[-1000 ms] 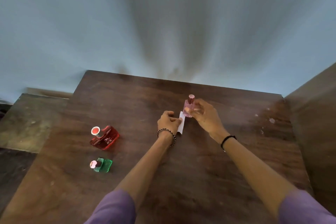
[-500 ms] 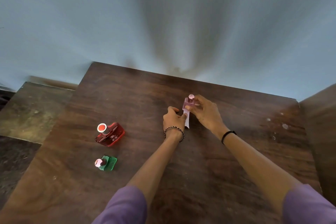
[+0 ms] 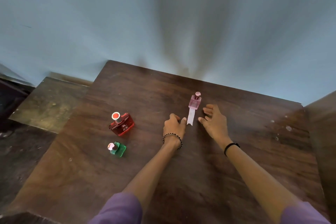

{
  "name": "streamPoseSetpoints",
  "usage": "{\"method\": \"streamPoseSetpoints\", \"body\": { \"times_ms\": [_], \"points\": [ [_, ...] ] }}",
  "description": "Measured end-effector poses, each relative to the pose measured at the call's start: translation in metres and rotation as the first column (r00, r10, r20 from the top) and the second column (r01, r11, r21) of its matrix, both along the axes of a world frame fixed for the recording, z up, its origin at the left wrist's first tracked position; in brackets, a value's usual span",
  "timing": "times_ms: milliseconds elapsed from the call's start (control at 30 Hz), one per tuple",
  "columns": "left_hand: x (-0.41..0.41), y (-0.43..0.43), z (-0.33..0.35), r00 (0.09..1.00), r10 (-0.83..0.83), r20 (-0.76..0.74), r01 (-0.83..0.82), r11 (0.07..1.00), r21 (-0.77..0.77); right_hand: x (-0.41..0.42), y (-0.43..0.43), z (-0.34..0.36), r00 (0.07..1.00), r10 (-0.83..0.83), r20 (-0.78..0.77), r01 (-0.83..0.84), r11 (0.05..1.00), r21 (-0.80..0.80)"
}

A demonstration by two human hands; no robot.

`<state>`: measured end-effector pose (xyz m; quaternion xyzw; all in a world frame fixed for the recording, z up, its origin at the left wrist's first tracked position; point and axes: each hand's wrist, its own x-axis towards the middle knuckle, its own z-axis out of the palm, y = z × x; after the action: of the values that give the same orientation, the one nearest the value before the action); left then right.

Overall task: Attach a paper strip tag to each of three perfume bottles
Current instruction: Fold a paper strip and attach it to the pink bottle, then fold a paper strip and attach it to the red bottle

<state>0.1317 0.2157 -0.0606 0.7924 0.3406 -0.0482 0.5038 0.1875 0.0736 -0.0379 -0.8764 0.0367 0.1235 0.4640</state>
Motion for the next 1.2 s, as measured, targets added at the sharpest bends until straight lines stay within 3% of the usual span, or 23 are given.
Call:
{"method": "streamPoseSetpoints", "body": {
  "times_ms": [233, 467, 567, 767, 900, 1067, 1200],
  "points": [
    [-0.083, 0.012, 0.007, 0.992, 0.118, 0.048, -0.114, 0.991, -0.07, -0.063, 0.01, -0.012, 0.99, -0.078, 0.118, 0.084, 0.995, -0.054],
    [-0.163, 0.038, 0.008, 0.923, 0.384, 0.01, -0.383, 0.922, -0.064, -0.12, 0.014, -0.018, 0.99, 0.061, 0.126, -0.05, 0.995, -0.086],
    [-0.182, 0.043, 0.01, 0.922, 0.387, 0.016, -0.384, 0.92, -0.077, -0.14, 0.009, -0.018, 0.979, 0.144, 0.142, -0.127, 0.984, -0.123],
    [-0.186, 0.005, 0.018, 0.992, 0.126, 0.026, -0.123, 0.987, -0.105, -0.184, -0.024, -0.013, 0.971, 0.204, 0.124, -0.183, 0.97, -0.159],
    [-0.181, -0.041, 0.02, 0.987, -0.156, 0.031, 0.158, 0.985, -0.072, -0.21, -0.064, -0.009, 0.973, 0.208, 0.096, -0.186, 0.962, -0.199],
    [-0.178, -0.093, 0.017, 0.869, -0.495, -0.013, 0.495, 0.869, -0.01, -0.237, -0.133, -0.006, 0.989, 0.118, 0.084, -0.091, 0.958, -0.271],
    [-0.179, -0.133, 0.023, 0.746, -0.666, -0.016, 0.665, 0.744, 0.057, -0.257, -0.193, -0.003, 0.991, 0.017, 0.132, 0.032, 0.935, -0.355]
  ]
}}
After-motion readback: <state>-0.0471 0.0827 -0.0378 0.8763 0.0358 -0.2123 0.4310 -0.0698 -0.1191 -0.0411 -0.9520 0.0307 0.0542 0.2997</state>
